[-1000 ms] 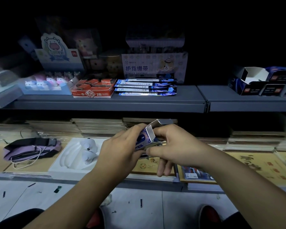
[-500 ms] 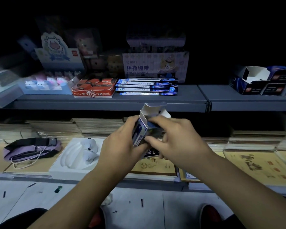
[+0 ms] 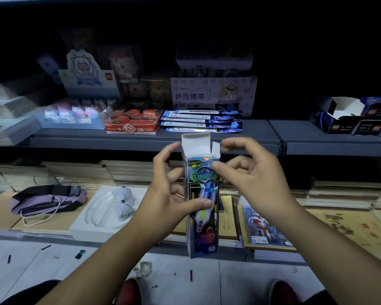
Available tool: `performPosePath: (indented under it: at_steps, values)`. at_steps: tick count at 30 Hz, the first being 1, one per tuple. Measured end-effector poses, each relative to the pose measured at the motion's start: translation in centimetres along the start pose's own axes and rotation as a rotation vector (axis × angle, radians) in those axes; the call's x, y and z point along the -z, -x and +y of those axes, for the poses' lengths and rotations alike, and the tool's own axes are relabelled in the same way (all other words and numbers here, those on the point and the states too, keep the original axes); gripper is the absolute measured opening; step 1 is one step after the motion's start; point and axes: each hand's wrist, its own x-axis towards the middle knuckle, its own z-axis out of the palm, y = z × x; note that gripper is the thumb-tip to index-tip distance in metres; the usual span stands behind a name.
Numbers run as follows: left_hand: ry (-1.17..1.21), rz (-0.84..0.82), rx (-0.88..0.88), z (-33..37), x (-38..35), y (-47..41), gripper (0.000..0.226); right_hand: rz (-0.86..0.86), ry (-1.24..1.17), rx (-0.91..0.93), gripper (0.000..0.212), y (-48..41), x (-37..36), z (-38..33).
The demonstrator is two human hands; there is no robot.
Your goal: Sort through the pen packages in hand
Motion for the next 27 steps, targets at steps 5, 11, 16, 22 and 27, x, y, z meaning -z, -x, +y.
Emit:
performPosePath:
  at_steps: [5,11,16,22,27]
  values:
    - [0.055,-0.003,0.012,0.0,0.0,-0.1,0.087,-0.089,0.028,0.099,0.028,0.0,0.0,-0.1]
    - [0.161,-0.065,0.086,0.3,0.2,-0.2,0.081,-0.157,-0.052,0.114,0.019,-0.7,0.6,0.3]
    - [0.172,-0.105,0.124,0.3,0.3,-0.2,0.080,-0.137,-0.110,0.077,0.016,-0.9,0.7,0.6]
    - [0.159,-0.160,0.143,0.3,0.0,-0.1,0.080,-0.005,-0.166,0.059,0.026,-0.5,0.8,0.1]
    - [0.134,-0.142,0.146,0.3,-0.3,-0.2,0.080,-0.035,-0.230,-0.005,0.013,-0.8,0.7,0.5]
